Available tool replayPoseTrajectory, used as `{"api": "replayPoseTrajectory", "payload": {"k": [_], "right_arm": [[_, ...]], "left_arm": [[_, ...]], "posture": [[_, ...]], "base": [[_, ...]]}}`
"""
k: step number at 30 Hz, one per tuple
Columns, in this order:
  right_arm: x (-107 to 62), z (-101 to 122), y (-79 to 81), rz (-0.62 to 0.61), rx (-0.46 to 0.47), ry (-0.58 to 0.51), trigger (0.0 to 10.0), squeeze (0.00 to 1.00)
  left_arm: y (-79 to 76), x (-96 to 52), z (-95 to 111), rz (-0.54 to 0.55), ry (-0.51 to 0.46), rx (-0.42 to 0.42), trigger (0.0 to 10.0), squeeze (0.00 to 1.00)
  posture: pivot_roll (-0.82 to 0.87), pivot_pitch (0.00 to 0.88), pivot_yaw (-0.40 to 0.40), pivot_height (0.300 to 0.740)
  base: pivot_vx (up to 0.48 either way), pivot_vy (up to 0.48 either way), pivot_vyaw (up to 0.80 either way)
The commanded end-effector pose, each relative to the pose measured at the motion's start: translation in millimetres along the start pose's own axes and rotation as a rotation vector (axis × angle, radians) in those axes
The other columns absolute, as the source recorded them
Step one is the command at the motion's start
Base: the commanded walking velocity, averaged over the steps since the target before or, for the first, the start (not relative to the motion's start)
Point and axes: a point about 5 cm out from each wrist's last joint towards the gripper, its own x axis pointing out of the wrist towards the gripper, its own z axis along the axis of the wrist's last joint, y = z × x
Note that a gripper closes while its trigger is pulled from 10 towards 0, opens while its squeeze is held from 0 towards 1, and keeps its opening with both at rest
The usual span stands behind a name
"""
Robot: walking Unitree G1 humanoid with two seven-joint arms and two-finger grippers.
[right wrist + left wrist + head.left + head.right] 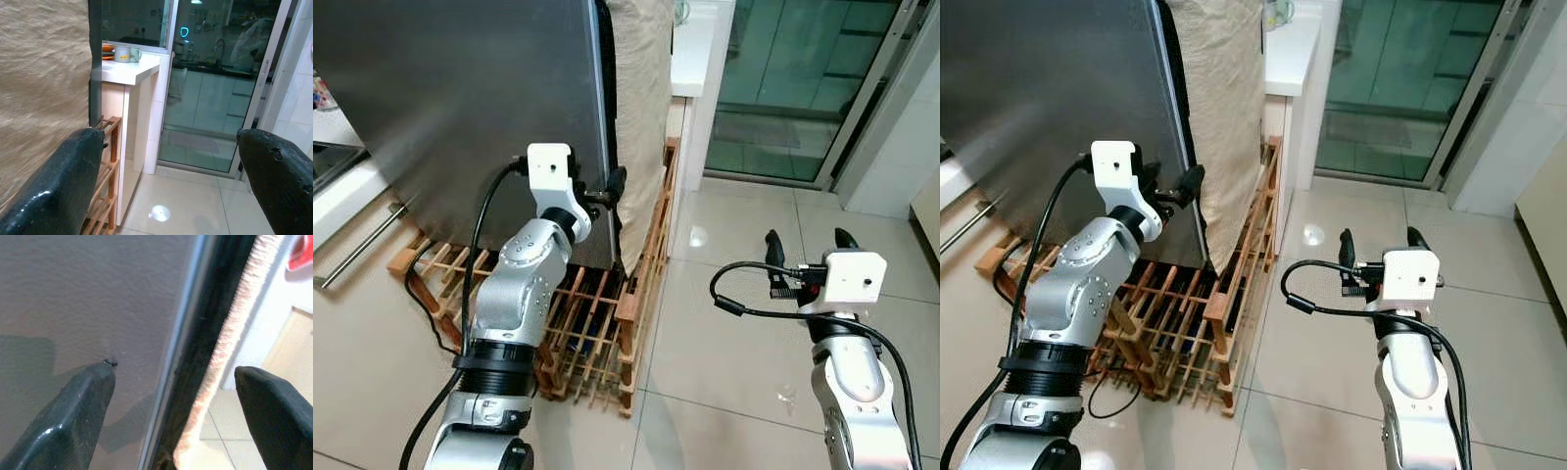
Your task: Restocking fridge
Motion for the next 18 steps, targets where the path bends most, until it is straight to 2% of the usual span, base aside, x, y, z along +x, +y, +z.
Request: {"api": "replayPoseTrajectory", "payload": {"k": [1,5,12,18], "right_arm": [[-1.3,-3,-1.0,-0.006,0.004,0.007,10.0,0.00],[-2.4,-5,-0.1,0.000,0.003,0.016,10.0,0.00],[-2.2,-7,1.2,0.005,0.004,0.022,10.0,0.00],[-2.0,-8,1.7,0.006,0.003,0.024,10.0,0.00]], "left_arm": [[-4.6,-1.5,0,-0.036,0.017,0.005,10.0,0.00],[-8.1,-6.4,-5,-0.057,0.042,0.004,10.0,0.00],[-12.0,-9.8,0,-0.086,0.042,-0.002,10.0,0.00],[-15.8,-6.4,4,-0.090,0.029,-0.026,10.0,0.00]], "posture": [[-0.08,0.000,0.058,0.740],[-0.07,0.000,0.053,0.740],[-0.07,0.000,0.053,0.740],[-0.07,0.000,0.050,0.740]], "base": [[0.000,0.000,0.00],[0.000,0.000,0.00],[0.000,0.000,0.00],[0.000,0.000,0.00]]}}
